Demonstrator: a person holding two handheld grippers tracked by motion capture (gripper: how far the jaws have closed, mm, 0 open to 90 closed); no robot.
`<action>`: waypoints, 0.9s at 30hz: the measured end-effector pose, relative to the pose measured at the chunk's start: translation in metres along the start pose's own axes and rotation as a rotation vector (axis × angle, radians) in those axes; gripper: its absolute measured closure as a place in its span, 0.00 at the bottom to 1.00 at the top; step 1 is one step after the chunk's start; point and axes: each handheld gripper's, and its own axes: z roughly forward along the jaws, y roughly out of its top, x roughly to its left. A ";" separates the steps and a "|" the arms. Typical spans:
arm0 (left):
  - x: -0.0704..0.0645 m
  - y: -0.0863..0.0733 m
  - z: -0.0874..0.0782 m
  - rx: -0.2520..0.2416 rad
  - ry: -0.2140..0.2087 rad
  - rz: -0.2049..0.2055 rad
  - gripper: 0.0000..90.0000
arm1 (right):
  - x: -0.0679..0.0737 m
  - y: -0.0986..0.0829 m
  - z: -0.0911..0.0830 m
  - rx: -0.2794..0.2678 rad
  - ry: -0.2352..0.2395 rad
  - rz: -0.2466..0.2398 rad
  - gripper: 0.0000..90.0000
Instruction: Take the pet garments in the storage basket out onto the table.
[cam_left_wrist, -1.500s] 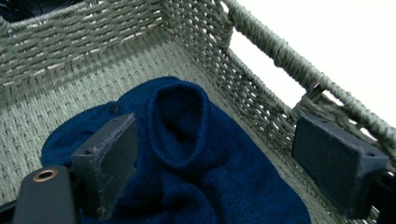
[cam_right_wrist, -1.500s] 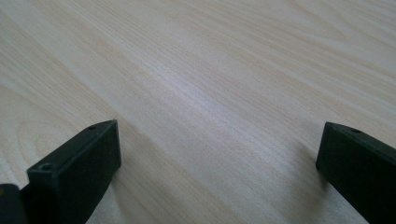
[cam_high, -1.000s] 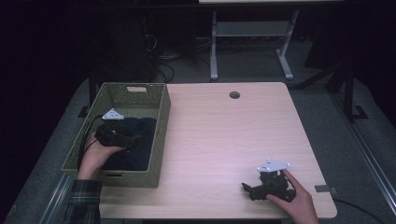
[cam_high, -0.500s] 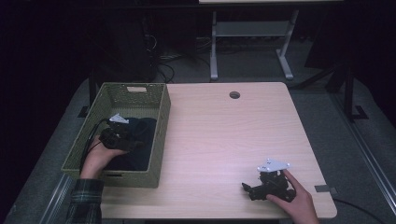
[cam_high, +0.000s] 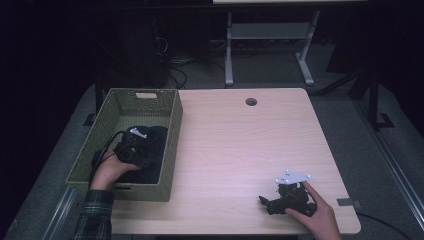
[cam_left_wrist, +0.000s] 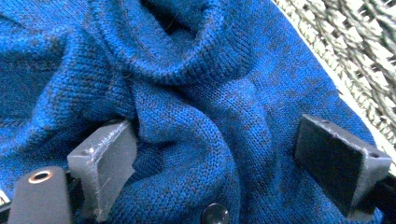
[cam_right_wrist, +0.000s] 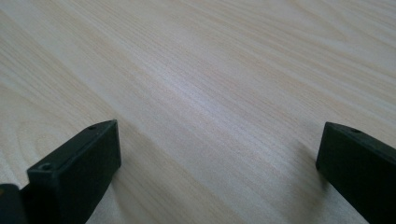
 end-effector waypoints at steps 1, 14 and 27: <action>0.000 0.000 0.000 0.004 0.000 -0.002 0.14 | 0.000 0.000 0.000 -0.001 -0.001 0.000 0.00; 0.000 0.001 0.002 0.077 0.008 -0.015 0.46 | 0.000 0.000 0.000 -0.002 -0.001 -0.003 0.00; 0.009 0.003 -0.022 -0.031 -0.066 -0.096 0.79 | 0.000 0.000 0.000 -0.001 -0.002 -0.005 0.00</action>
